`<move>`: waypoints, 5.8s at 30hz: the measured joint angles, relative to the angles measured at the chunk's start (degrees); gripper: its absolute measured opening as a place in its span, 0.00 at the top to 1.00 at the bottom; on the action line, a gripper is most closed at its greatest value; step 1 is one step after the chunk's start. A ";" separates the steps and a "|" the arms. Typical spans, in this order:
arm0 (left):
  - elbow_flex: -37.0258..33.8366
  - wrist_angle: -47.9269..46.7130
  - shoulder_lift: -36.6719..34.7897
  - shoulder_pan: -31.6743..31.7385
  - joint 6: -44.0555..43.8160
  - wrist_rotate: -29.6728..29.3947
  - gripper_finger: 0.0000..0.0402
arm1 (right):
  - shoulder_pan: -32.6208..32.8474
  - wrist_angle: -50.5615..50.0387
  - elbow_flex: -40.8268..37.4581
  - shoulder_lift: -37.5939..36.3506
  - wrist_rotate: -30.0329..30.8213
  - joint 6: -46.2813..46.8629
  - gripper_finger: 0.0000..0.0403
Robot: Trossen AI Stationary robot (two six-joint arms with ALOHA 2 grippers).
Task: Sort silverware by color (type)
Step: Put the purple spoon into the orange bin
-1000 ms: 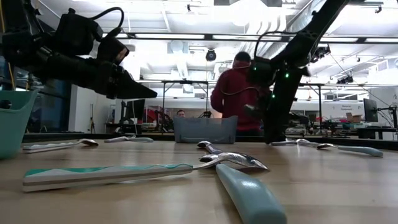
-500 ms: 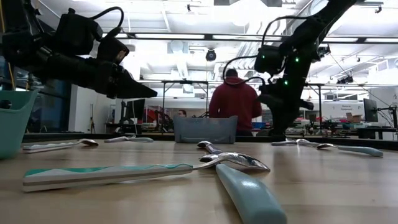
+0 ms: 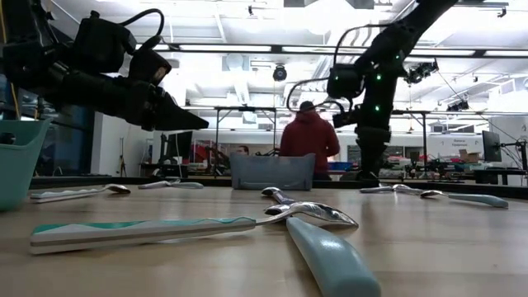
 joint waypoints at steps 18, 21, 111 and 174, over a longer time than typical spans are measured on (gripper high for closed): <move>0.00 -0.45 0.00 0.00 0.04 0.00 1.00 | -2.77 -0.96 1.28 7.47 1.71 -6.67 0.50; 0.00 -0.43 0.00 0.00 0.04 0.00 1.00 | -3.07 -1.30 1.30 7.66 1.09 -6.65 0.50; -0.02 -2.74 0.02 0.00 -0.02 0.02 1.00 | 1.34 -26.67 14.12 15.27 2.56 3.71 0.62; 0.00 -2.59 0.02 0.00 0.02 0.00 1.00 | 41.16 -38.44 25.09 -1.08 -22.84 58.44 0.93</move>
